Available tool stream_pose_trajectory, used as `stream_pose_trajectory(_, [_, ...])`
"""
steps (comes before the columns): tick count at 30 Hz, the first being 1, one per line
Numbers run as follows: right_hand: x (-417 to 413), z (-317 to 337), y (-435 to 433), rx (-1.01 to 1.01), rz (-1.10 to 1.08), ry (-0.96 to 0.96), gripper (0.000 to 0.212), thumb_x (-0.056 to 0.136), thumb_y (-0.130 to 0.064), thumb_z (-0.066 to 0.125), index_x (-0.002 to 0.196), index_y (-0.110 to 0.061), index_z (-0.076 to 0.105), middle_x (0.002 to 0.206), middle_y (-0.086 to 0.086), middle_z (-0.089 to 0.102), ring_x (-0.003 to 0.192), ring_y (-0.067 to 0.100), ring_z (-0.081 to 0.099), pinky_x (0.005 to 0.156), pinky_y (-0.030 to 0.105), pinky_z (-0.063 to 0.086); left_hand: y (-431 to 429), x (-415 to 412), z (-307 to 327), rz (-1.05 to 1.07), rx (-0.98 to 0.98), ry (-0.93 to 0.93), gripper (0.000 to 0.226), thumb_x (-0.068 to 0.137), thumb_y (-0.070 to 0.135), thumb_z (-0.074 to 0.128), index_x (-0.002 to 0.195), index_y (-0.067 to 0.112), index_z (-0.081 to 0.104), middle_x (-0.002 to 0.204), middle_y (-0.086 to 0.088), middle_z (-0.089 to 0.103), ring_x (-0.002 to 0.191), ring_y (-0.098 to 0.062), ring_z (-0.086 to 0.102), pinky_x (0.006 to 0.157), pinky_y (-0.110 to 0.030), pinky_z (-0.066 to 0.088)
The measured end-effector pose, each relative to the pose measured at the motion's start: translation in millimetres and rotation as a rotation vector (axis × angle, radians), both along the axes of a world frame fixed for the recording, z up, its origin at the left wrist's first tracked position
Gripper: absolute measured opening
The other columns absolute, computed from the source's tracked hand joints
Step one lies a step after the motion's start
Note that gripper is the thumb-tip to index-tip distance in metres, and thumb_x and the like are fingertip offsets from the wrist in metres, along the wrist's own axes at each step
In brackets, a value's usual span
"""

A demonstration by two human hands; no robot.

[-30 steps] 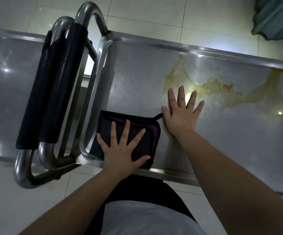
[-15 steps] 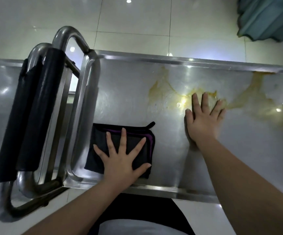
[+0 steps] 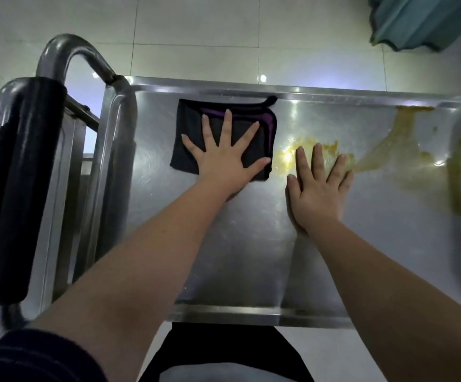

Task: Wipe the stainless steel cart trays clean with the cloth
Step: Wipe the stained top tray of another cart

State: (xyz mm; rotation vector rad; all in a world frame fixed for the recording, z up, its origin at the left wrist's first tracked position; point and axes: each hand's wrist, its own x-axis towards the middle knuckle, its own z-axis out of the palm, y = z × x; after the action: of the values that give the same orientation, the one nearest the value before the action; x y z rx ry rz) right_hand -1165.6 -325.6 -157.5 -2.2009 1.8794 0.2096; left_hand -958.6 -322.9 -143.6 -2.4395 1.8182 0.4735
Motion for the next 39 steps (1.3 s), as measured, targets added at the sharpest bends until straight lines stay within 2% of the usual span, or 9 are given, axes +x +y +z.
stream_pose_trajectory(2, [-1.7,2.2,0.1,0.011,0.008,-0.003,0.058,0.096,-0.059,0.007,0.150,-0.048,-0.011,0.162,-0.010,-0.016,0.146,0.038,-0.022,0.116,0.061,-0.009,44.6,-7.9,-0.9,-0.069,-0.025,-0.006,0.081,0.074,0.094,0.006,0.145,0.061,-0.012,0.164,0.001,-0.018,0.145,-0.043,-0.021,0.098,-0.079,-0.012])
stream_pose_trajectory(9, [-1.5,2.6,2.2,0.000,0.017,0.002,0.059,0.095,-0.059,0.007,0.150,-0.048,-0.011,0.162,-0.011,-0.017,0.146,0.039,-0.020,0.115,0.060,-0.011,203.1,-55.3,5.4,-0.214,-0.063,-0.009,0.082,0.080,0.089,0.026,0.152,0.051,0.012,0.165,-0.009,0.004,0.146,-0.050,0.000,0.098,-0.084,0.004])
stream_pose_trajectory(12, [-2.8,-0.3,4.5,-0.025,0.020,-0.008,0.059,0.096,-0.059,0.009,0.151,-0.046,-0.010,0.163,-0.009,-0.013,0.146,0.040,-0.018,0.116,0.059,-0.012,186.7,-52.7,5.1,-0.165,-0.057,-0.010,0.081,0.079,0.090,0.021,0.151,0.054,0.011,0.165,-0.007,0.004,0.146,-0.051,-0.002,0.097,-0.085,0.001])
stream_pose_trajectory(16, [-0.9,-2.2,5.0,-0.045,0.028,-0.005,0.060,0.097,-0.060,0.010,0.152,-0.045,-0.008,0.164,-0.007,-0.009,0.147,0.040,-0.016,0.116,0.059,-0.011,80.3,-38.2,3.0,0.040,-0.048,0.026,0.074,0.078,0.091,0.008,0.144,0.062,-0.011,0.164,0.001,-0.013,0.143,-0.047,-0.021,0.094,-0.084,-0.010])
stream_pose_trajectory(19, [-1.3,-4.3,4.6,-0.069,0.027,-0.006,0.060,0.098,-0.058,0.012,0.153,-0.044,-0.006,0.164,-0.006,-0.008,0.147,0.040,-0.015,0.116,0.060,-0.009,-8.4,-23.9,5.9,0.090,0.025,0.042,0.088,0.065,0.099,0.011,0.141,0.063,-0.016,0.161,0.004,-0.024,0.141,-0.048,-0.026,0.089,-0.084,-0.016])
stream_pose_trajectory(22, [-1.8,-4.9,3.1,-0.077,0.034,-0.006,0.059,0.098,-0.057,0.011,0.153,-0.043,-0.006,0.164,-0.006,-0.008,0.147,0.040,-0.015,0.116,0.060,-0.008,-51.4,-12.1,10.7,0.087,0.084,0.065,0.107,0.050,0.106,0.018,0.142,0.062,-0.013,0.161,0.006,-0.025,0.142,-0.048,-0.024,0.087,-0.086,-0.015])
stream_pose_trajectory(28, [-1.6,-6.2,3.7,-0.067,0.020,-0.016,0.059,0.098,-0.058,0.012,0.153,-0.045,-0.004,0.164,-0.008,-0.009,0.147,0.038,-0.017,0.115,0.061,-0.010,-9.3,-16.6,1.1,0.016,-0.046,-0.019,0.093,0.064,0.100,0.005,0.146,0.059,-0.012,0.163,0.004,-0.020,0.145,-0.044,-0.021,0.096,-0.082,-0.010])
stream_pose_trajectory(32, [-1.4,-5.4,0.6,-0.044,0.012,-0.033,0.060,0.097,-0.058,0.013,0.152,-0.046,-0.005,0.164,-0.009,-0.010,0.147,0.038,-0.018,0.114,0.060,-0.014,43.3,-25.9,0.3,-0.019,-0.068,-0.035,0.090,0.067,0.099,0.007,0.147,0.059,-0.009,0.165,0.003,-0.012,0.146,-0.043,-0.017,0.098,-0.082,-0.007])
stream_pose_trajectory(39, [-0.8,1.2,2.2,-0.046,0.017,-0.026,0.060,0.097,-0.056,0.012,0.153,-0.044,-0.001,0.164,-0.008,-0.009,0.147,0.040,-0.015,0.114,0.062,-0.012,183.5,-68.8,3.5,-0.141,-0.121,-0.029,0.090,0.074,0.094,0.020,0.152,0.051,0.008,0.166,-0.004,0.002,0.147,-0.047,-0.006,0.098,-0.083,0.001])
